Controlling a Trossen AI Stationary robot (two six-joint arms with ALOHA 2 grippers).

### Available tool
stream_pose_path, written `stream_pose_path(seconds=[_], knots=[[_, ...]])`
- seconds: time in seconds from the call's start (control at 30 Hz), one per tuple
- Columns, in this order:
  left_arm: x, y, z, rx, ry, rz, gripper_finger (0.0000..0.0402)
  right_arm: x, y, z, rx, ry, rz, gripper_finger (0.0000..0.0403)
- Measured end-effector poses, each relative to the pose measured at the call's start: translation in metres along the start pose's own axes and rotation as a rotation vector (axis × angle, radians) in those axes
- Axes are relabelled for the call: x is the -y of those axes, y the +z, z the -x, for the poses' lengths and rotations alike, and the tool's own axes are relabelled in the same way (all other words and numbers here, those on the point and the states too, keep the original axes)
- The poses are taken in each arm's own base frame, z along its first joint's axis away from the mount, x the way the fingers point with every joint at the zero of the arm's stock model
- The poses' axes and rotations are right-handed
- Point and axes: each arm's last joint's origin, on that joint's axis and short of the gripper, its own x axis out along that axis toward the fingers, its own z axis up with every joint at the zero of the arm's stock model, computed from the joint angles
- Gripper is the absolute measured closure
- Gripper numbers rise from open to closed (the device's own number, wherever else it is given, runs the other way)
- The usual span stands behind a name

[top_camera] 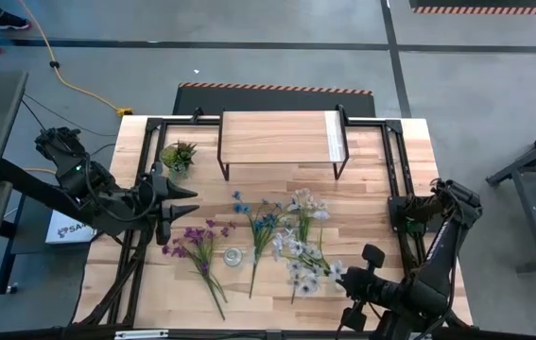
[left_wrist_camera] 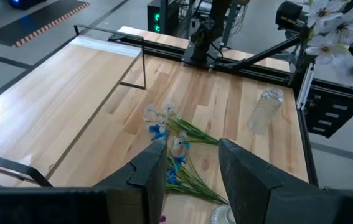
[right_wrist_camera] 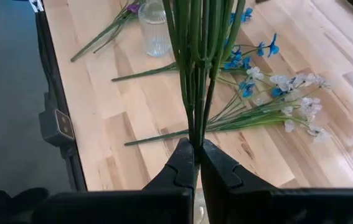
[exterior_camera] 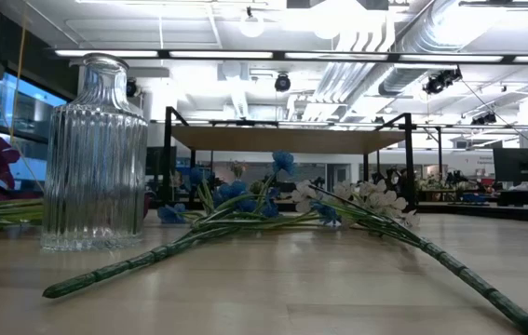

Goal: Pick and place flowers into a vace then onto a shelf
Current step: Put the left white flowers into the right transparent vase

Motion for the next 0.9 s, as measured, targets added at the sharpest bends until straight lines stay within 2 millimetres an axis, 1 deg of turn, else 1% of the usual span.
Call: stream_pose_path(seconds=[0.2, 0.33, 0.9], knots=[[0.0, 0.0, 0.0, 0.0, -0.001, 0.0, 0.0223, -0.004, -0.011, -0.012, 0.007, 0.008, -0.01, 0.0403], [0.0, 0.0, 0.0, 0.001, -0.002, 0.002, 0.0224, -0.005, -0.013, -0.017, 0.023, 0.005, -0.008, 0.0403], [0.002, 0.002, 0.0, 0.016, -0.014, 0.024, 0.0222, 0.001, -0.016, -0.018, -0.019, -0.038, 0.024, 0.0403]])
